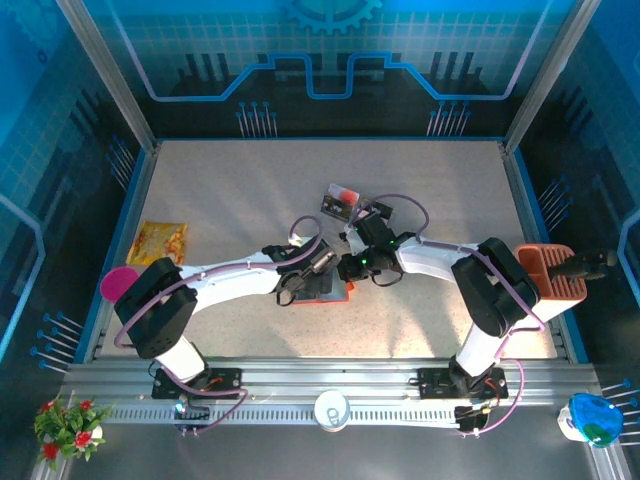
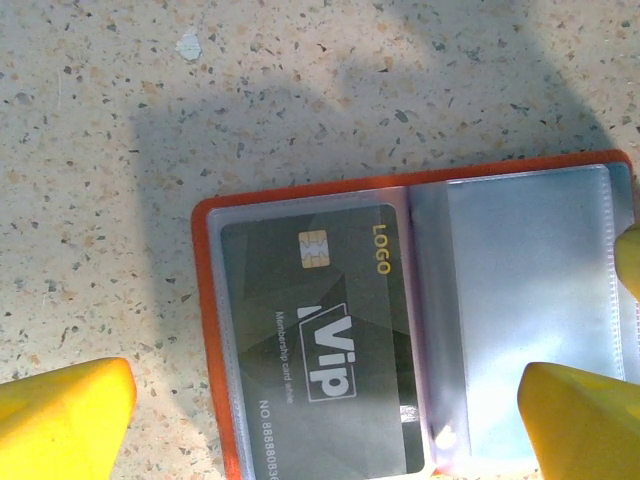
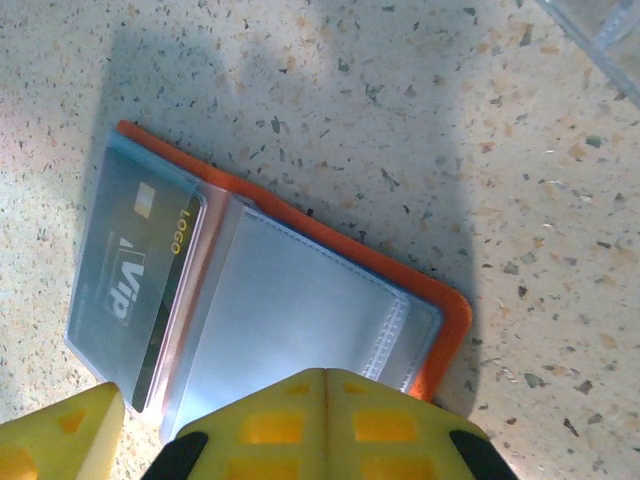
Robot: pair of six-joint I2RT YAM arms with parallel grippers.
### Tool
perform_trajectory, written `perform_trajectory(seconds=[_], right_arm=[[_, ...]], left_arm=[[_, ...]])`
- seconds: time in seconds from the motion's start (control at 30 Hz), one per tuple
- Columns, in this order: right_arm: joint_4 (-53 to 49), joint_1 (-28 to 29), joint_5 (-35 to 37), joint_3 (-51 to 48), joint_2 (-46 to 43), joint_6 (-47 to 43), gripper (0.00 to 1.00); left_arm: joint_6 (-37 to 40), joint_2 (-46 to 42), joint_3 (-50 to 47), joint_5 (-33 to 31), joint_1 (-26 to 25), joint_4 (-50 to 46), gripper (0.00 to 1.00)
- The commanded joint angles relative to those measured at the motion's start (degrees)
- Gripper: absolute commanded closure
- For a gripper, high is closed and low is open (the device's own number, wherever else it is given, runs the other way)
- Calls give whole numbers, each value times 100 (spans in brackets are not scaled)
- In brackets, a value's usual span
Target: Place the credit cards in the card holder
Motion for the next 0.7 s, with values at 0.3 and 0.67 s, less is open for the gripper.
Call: perform_trajectory(seconds=[0.3, 0.67], right_arm=[[-93, 103, 52, 162, 246, -54, 96], [-102, 322, 15, 339, 638, -9, 97]], left_arm=[[176, 55, 33, 54, 119, -1, 1], [333, 327, 55, 103, 125, 52, 1]])
